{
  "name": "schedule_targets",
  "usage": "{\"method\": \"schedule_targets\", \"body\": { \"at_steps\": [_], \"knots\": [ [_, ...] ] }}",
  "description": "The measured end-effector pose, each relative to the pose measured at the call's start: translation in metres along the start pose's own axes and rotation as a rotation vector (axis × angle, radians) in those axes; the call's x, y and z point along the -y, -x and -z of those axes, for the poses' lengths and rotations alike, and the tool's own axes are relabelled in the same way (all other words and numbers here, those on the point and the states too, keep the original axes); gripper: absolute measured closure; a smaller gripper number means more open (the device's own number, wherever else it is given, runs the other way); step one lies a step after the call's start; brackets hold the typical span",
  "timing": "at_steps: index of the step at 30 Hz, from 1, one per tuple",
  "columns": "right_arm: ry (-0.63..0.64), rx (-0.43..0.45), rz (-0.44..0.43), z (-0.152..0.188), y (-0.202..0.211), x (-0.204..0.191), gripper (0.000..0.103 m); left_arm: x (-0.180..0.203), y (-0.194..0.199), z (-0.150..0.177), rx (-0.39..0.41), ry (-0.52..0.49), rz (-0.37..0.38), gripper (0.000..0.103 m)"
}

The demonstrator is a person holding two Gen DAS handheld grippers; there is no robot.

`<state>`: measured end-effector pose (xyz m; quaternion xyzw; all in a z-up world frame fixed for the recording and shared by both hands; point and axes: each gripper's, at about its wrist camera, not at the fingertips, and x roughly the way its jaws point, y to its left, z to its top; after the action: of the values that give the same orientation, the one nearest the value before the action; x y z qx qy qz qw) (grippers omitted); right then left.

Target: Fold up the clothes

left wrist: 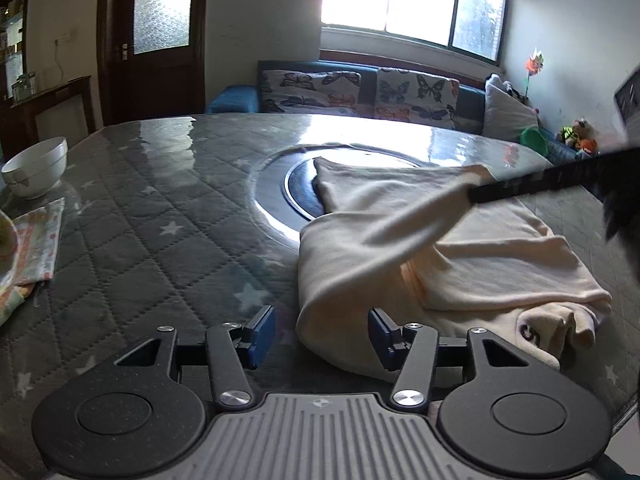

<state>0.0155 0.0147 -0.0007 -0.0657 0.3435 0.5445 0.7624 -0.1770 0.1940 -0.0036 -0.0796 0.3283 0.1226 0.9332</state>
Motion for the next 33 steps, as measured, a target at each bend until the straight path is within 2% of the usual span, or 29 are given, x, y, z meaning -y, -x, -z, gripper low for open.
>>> {"method": "schedule_targets", "body": {
  "at_steps": [6, 12, 18, 23, 25, 27, 33],
  "knots": [
    [0.074, 0.075, 0.029, -0.020, 0.031, -0.011, 0.096, 0.015, -0.012, 0.002, -0.025, -0.052, -0.030, 0.048],
    [0.119, 0.130, 0.073, -0.021, 0.067, -0.014, 0.096, 0.024, -0.013, 0.002, -0.012, -0.113, -0.065, 0.048],
    [0.085, 0.089, 0.157, 0.010, 0.088, 0.001, 0.096, 0.031, -0.011, 0.005, 0.000, -0.179, -0.101, 0.048],
    [0.007, -0.096, 0.180, 0.058, 0.067, 0.023, 0.094, 0.031, -0.011, 0.006, -0.008, -0.201, -0.095, 0.049],
    [-0.005, -0.129, 0.184, 0.069, 0.064, 0.026, 0.090, 0.029, -0.008, 0.005, -0.014, -0.202, -0.077, 0.049],
    [-0.011, -0.146, 0.185, 0.076, 0.065, 0.027, 0.087, 0.027, -0.004, 0.005, -0.016, -0.206, -0.057, 0.049],
    [-0.061, -0.056, 0.176, 0.064, 0.080, 0.039, 0.086, 0.019, 0.011, -0.001, -0.004, -0.186, 0.010, 0.049]
  ]
}}
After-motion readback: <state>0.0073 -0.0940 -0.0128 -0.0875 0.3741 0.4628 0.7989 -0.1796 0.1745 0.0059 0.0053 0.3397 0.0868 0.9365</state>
